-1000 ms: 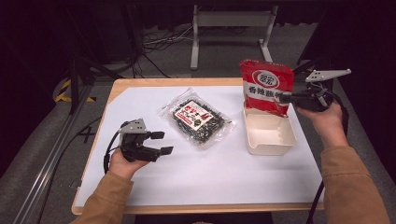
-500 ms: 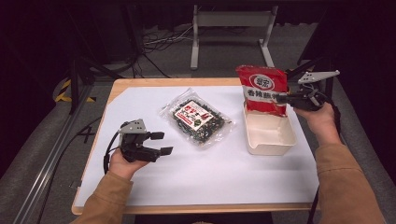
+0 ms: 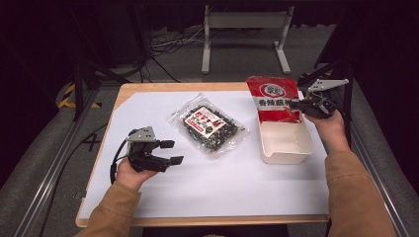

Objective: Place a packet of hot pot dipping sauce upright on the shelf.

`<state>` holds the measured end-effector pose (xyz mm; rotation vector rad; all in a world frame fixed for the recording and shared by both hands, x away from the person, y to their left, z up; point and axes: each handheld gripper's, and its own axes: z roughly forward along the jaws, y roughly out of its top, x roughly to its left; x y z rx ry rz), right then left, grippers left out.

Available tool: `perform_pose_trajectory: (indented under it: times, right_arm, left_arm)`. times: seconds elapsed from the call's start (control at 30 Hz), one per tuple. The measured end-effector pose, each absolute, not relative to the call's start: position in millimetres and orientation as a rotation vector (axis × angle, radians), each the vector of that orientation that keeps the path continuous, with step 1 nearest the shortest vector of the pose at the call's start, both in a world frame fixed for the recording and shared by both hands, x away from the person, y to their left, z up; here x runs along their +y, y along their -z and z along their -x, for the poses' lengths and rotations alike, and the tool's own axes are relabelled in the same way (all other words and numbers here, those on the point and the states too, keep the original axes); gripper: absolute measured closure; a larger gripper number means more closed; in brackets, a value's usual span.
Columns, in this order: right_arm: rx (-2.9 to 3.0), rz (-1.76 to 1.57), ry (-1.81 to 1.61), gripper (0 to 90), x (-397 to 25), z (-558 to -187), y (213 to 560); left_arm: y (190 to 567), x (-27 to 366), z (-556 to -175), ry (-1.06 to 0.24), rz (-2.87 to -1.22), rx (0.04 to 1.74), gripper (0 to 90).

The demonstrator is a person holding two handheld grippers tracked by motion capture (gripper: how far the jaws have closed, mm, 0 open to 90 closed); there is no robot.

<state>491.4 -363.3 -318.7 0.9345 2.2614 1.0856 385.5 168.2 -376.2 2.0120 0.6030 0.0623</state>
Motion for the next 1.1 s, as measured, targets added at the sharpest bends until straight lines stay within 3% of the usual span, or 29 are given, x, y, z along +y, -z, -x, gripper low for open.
perform_pose_trajectory:
  times: [0.67,1.1]
  right_arm:
    - [2.223,-1.058,-0.991,85.5,-367.7,-492.4,346.4]
    - [2.210,-1.155,-0.916,83.7,-370.3,-493.9,359.6]
  left_arm:
    - [377.6,167.4,-387.6,-0.060,-2.003,0.624,28.6]
    - [378.3,171.3,-390.0,-0.201,-1.984,0.661,29.9]
